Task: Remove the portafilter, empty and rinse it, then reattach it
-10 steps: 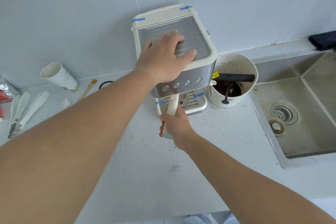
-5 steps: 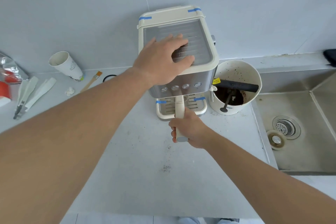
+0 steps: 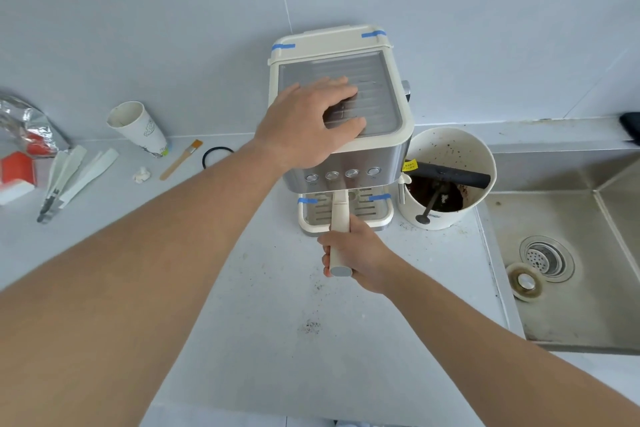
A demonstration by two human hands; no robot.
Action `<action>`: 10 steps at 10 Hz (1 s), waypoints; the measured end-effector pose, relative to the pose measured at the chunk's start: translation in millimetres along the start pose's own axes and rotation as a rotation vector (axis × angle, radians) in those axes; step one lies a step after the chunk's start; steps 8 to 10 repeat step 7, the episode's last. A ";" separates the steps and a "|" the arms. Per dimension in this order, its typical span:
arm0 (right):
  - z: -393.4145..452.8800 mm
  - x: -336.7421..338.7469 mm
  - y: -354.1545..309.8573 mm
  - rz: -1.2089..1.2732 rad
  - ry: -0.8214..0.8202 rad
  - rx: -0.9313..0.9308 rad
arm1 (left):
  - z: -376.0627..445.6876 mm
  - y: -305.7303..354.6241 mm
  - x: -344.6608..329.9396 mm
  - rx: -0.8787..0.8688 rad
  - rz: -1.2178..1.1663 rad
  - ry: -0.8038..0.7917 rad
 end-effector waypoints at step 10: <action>-51.8 38.2 -31.1 -0.060 0.194 0.170 | -15.6 10.3 4.2 0.050 -0.020 0.242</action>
Point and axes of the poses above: each hand's wrist, its own z-axis towards the middle knuckle, its own x-axis out of the back of the hand, y = z × x, the point moved 3 cm from there along z, towards the middle knuckle, and after that the axes turned 5 degrees about z, right-handed, at the moved point
